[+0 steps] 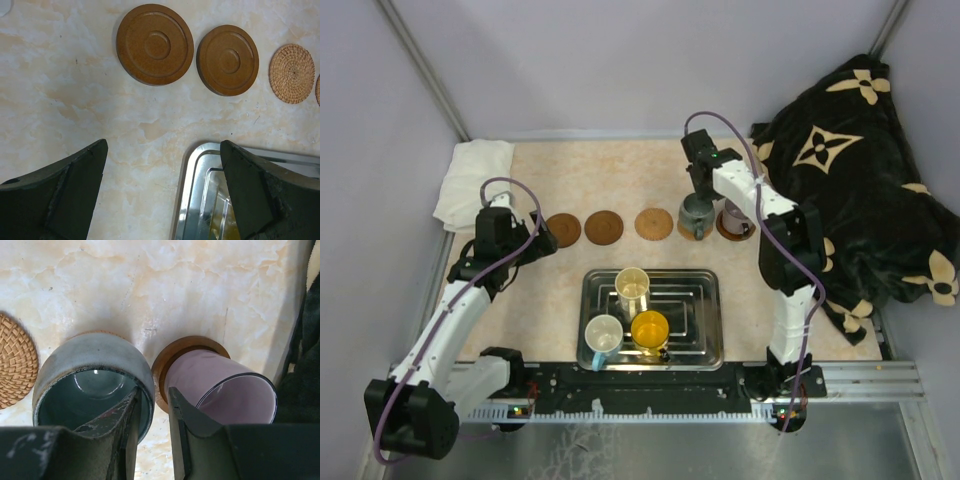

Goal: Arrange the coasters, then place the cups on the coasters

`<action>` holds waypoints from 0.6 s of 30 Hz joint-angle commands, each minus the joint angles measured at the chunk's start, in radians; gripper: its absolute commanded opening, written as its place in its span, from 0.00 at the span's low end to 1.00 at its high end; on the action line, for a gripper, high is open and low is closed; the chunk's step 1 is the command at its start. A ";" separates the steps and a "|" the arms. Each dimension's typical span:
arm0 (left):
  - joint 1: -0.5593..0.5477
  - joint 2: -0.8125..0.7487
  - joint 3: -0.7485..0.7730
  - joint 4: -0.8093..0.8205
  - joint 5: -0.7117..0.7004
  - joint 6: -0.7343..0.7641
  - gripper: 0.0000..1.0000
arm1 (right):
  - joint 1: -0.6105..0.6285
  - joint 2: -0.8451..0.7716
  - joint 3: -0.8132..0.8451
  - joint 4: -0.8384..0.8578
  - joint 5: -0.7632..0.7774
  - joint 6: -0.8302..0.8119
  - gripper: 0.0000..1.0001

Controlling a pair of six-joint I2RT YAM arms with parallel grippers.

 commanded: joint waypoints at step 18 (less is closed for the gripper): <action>0.002 -0.011 -0.005 0.014 -0.029 0.013 1.00 | 0.012 0.015 -0.018 0.049 -0.050 0.068 0.00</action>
